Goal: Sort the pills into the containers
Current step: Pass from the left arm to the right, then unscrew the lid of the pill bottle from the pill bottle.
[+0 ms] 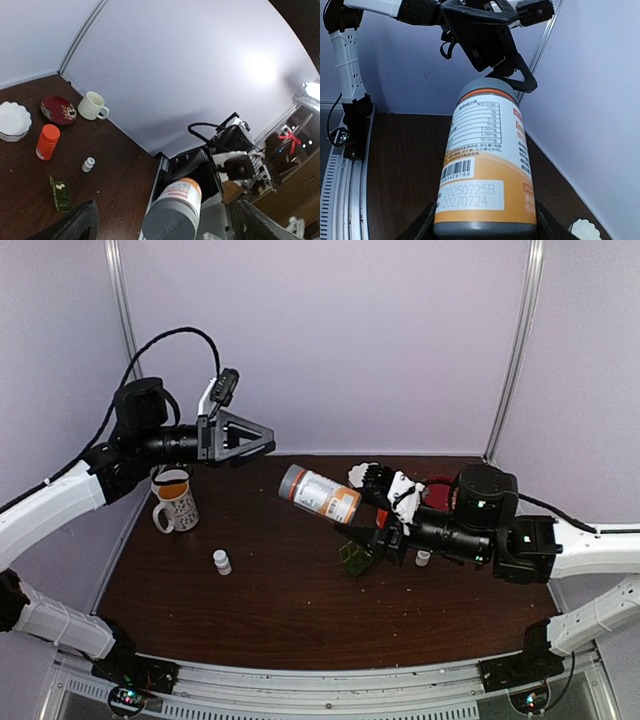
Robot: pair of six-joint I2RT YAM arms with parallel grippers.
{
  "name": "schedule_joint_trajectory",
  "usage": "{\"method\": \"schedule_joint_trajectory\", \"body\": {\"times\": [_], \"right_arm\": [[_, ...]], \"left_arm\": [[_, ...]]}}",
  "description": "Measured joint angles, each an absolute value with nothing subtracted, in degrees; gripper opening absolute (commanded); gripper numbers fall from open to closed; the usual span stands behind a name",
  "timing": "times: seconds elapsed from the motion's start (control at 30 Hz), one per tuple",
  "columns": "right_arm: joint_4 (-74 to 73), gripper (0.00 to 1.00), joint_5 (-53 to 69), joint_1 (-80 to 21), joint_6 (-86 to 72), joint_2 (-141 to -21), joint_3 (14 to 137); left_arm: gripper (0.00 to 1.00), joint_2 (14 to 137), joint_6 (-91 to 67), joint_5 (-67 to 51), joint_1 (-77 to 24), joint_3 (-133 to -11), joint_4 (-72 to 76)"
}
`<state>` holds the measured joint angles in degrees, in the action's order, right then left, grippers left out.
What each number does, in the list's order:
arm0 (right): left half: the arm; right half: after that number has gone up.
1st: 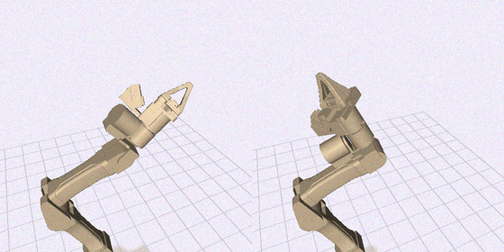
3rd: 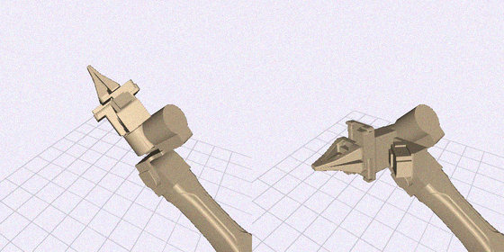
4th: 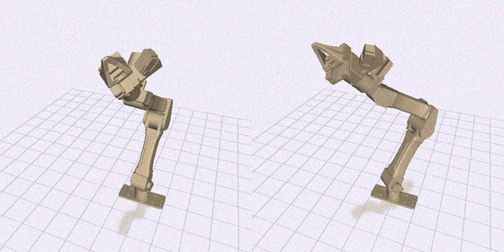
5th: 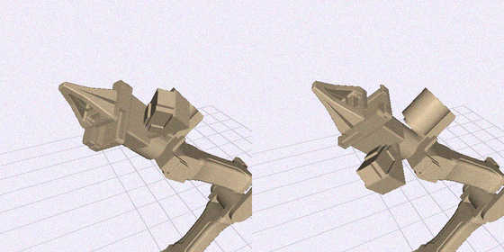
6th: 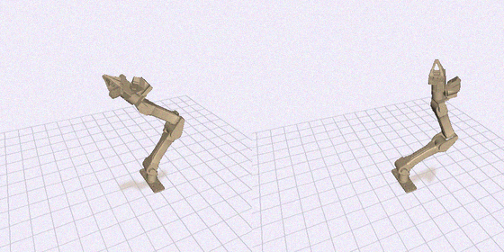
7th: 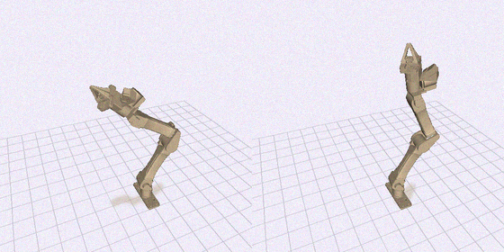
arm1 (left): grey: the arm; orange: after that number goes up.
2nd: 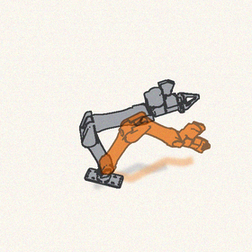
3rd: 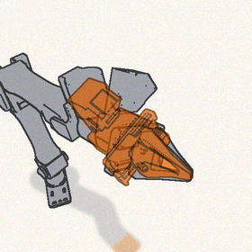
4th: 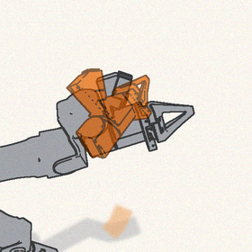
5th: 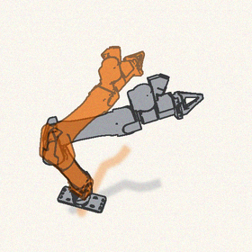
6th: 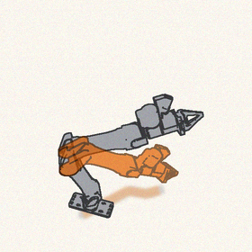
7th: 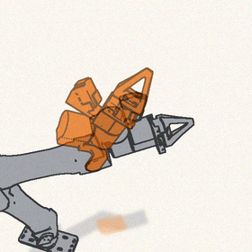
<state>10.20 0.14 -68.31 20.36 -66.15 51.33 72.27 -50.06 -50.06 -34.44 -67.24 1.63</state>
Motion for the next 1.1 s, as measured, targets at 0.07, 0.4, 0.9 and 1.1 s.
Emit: {"method": "schedule_joint_trajectory", "body": {"times": [0.07, 0.4, 0.9, 1.1], "right_arm": [[10.59, 0.18, 3.66, -66.08, 15.09, -64.64, 49.45], [11.35, 0.17, 22.09, -58.28, -4.82, -63.51, 47.66], [15.03, 0.15, 38.79, -58.13, -13.32, -70.81, 50.52], [16.23, 0.15, 39.97, -58.13, -13.87, -72.53, 51.57]], "left_arm": [[0.97, 70.54, -41.45, -49.69, -34.44, -67.13, 0.05], [0.98, 58.46, 5.06, -52.1, -36.34, -53.41, 1.83], [0.94, 58.54, 47.72, -52.58, -40.27, -54.24, -12.51], [0.84, 59.46, 50.85, -51.27, -41.5, -54.78, -13.87]]}}
